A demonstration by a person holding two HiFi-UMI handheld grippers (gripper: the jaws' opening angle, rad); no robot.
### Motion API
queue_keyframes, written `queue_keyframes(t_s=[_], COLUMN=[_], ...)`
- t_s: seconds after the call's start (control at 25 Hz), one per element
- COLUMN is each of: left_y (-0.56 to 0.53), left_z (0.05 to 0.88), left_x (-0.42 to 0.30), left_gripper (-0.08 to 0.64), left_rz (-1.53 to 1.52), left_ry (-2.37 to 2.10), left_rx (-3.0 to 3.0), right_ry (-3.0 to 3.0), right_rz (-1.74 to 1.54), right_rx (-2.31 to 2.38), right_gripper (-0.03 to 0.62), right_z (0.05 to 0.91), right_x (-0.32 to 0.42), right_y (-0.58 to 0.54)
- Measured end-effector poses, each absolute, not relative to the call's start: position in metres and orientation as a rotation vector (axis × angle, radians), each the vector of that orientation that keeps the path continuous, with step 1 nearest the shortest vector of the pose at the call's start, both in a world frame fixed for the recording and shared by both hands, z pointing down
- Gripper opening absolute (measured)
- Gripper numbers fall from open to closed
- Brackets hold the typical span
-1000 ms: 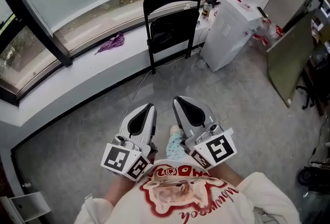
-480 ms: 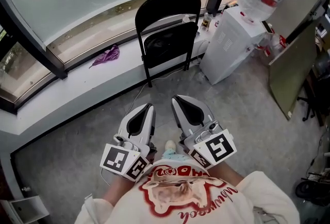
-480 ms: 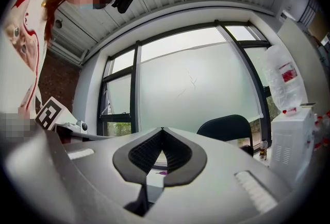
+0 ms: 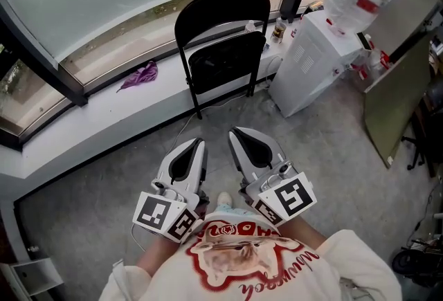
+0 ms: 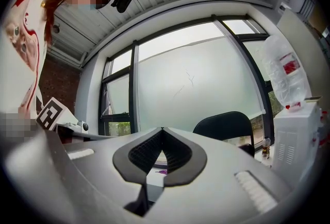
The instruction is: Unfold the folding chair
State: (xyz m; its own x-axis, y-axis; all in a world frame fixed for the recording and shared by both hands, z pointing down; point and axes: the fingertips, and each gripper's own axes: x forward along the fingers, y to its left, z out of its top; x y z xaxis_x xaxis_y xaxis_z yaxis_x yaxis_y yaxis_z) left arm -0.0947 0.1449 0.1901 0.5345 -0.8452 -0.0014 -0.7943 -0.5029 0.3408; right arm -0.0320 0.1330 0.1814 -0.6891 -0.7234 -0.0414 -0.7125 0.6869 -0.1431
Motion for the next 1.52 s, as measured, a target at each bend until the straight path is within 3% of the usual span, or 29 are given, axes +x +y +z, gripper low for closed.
queue_keyframes(t_s=[0.8,1.52], left_y=[0.116,-0.065], left_z=[0.195,0.195], left_x=[-0.102,-0.152], left_gripper=[0.0,0.0], left_rz=[-0.229,-0.219], left_ry=[-1.413,-1.298], left_rx=[2.454,2.502], right_ry=[2.819,2.8], right_rz=[-0.21,-0.186], right_rx=[-1.129,-1.226], right_gripper=[0.021,0.021], right_z=[0.189,0.189], right_x=[-0.039,-0.092], right_y=[0.103,-0.065])
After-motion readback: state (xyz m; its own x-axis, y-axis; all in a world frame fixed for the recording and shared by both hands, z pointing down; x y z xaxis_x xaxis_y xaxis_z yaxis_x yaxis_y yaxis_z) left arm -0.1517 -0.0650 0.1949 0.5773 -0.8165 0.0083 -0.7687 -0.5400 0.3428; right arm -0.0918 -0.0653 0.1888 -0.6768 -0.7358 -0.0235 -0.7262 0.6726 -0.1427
